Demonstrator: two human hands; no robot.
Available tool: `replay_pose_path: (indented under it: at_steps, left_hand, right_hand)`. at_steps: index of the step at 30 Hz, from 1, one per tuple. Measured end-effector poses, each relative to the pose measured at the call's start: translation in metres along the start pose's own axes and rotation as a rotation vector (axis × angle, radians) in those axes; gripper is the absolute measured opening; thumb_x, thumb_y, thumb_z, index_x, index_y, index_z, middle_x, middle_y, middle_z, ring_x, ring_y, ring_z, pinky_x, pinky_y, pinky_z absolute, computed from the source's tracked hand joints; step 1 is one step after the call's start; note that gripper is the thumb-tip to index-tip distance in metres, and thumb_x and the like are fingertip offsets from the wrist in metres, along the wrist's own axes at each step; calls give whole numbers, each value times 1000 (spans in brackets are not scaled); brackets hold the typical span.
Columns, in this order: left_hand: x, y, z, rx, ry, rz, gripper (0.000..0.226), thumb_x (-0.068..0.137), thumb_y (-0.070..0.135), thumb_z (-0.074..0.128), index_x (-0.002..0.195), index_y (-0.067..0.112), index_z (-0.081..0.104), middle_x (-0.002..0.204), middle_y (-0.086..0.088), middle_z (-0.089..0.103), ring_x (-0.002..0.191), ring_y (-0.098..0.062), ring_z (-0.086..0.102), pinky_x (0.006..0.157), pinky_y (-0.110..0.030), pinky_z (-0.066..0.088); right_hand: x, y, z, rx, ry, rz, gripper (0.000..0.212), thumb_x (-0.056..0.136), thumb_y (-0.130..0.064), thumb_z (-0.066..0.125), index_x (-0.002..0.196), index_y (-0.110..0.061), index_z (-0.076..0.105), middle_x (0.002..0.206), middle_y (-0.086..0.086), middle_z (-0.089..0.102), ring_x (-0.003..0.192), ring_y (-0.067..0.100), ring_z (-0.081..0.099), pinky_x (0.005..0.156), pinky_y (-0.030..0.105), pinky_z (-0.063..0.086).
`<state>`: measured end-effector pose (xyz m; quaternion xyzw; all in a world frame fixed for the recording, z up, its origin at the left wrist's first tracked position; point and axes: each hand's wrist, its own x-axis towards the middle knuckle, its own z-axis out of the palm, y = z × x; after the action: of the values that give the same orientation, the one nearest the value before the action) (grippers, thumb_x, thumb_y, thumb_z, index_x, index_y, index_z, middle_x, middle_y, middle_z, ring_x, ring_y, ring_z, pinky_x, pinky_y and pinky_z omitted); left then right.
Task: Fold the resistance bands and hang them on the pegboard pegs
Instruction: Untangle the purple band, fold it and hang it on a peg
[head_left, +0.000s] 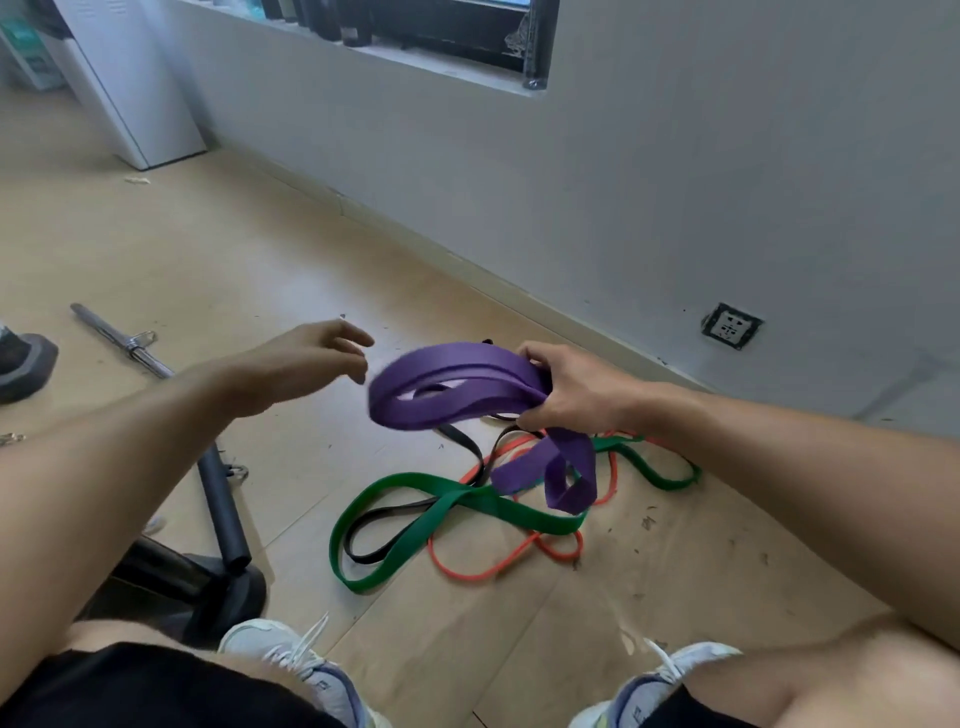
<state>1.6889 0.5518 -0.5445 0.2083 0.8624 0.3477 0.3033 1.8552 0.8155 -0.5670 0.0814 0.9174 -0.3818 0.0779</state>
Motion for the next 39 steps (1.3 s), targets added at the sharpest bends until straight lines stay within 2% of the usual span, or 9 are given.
replay_pose_path:
  at_steps: [5, 9, 15, 22, 26, 29, 33, 36, 39]
  left_hand:
    - [-16, 35, 44, 354, -178, 208, 99, 63, 44, 93, 146, 30, 40, 133, 19, 45, 124, -2, 42, 101, -19, 32]
    - [-20, 53, 79, 409, -235, 298, 89, 60, 38, 96, 130, 25, 43, 116, 15, 56, 98, -7, 58, 73, -9, 43]
    - [-14, 52, 87, 420, -201, 283, 78, 64, 31, 93, 124, 27, 43, 106, 2, 67, 89, -16, 63, 81, -31, 53]
    - [-15, 56, 76, 201, -274, 123, 69, 65, 25, 95, 120, 18, 54, 90, -5, 74, 63, -16, 67, 60, -25, 56]
    - [-17, 56, 77, 301, -268, 33, 71, 63, 26, 95, 122, 11, 59, 101, -9, 72, 82, -23, 70, 77, -33, 60]
    - [-15, 49, 80, 359, -283, -33, 100, 58, 28, 98, 141, 17, 44, 107, -4, 67, 91, -23, 67, 81, -34, 59]
    - [-10, 40, 79, 330, -346, -101, 120, 57, 31, 98, 155, 22, 28, 113, -5, 65, 94, -25, 65, 86, -36, 58]
    - [-11, 38, 77, 333, -384, -113, 109, 59, 30, 97, 150, 20, 38, 113, -5, 67, 88, -22, 64, 89, -37, 58]
    - [-15, 40, 75, 433, -415, -65, 62, 61, 29, 96, 114, 17, 69, 98, -4, 75, 81, -19, 68, 84, -36, 61]
  right_hand:
    - [2, -16, 9, -94, -66, -51, 42, 73, -17, 81, 107, -31, 60, 93, -5, 71, 80, 16, 69, 67, 29, 57]
    - [0, -26, 15, -89, -106, -83, 43, 72, -15, 82, 107, -28, 61, 93, -4, 74, 74, 13, 71, 62, 26, 56]
    - [-1, -25, 16, -128, -160, -58, 42, 74, -17, 86, 107, -28, 63, 96, -3, 74, 83, 20, 72, 72, 34, 59]
    - [0, -24, 17, -142, -156, -80, 48, 79, -20, 84, 123, -28, 67, 103, -5, 75, 88, 15, 72, 80, 33, 60]
    - [-1, -25, 25, -188, -209, -101, 61, 86, -14, 74, 142, -33, 57, 106, -5, 74, 87, 14, 71, 82, 33, 59]
    - [-2, -26, 27, -299, -188, -97, 65, 90, -9, 63, 148, -36, 52, 91, -6, 68, 70, 7, 60, 60, 18, 47]
    - [-3, -24, 35, -351, -209, -113, 52, 90, -14, 63, 138, -34, 60, 92, 0, 70, 75, 16, 63, 65, 30, 52]
    - [1, -23, 36, -330, -228, -67, 43, 89, -21, 73, 130, -30, 60, 101, -1, 72, 87, 18, 68, 74, 33, 56]
    - [3, -24, 32, -278, -290, -36, 45, 78, -34, 89, 114, -27, 61, 100, -3, 71, 85, 17, 69, 71, 31, 55]
